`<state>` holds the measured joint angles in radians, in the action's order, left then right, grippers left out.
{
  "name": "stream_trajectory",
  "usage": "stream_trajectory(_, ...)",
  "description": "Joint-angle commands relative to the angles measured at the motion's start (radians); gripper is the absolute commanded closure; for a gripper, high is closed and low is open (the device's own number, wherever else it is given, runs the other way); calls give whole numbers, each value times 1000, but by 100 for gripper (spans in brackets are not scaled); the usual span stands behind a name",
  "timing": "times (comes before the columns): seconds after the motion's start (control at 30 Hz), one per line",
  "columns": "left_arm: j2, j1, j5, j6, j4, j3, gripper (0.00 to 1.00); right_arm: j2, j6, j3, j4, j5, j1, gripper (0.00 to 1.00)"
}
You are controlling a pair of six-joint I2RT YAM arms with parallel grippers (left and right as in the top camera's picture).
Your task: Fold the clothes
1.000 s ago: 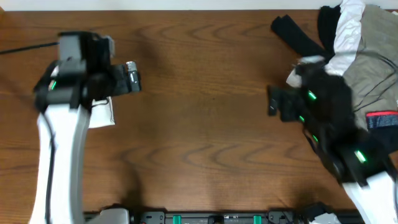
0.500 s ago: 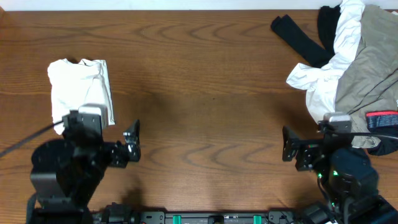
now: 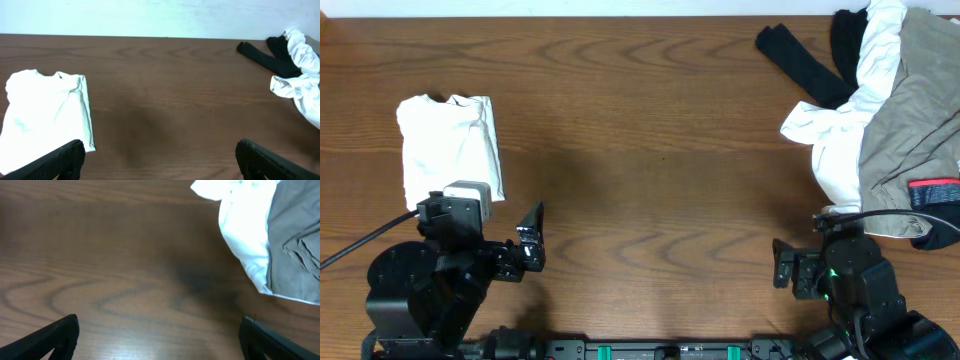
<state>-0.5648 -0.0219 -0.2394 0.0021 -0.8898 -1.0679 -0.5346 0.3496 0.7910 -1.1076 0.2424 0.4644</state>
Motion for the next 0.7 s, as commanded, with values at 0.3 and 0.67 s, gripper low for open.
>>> stream_trajectory(0.3,4,-2,4,16,1,3,2,43,-9,-3,-11,12,-69,1)
stream_trajectory(0.67,4,-2,4,16,1,3,2,354,-10,-240,226,-68,-380,1)
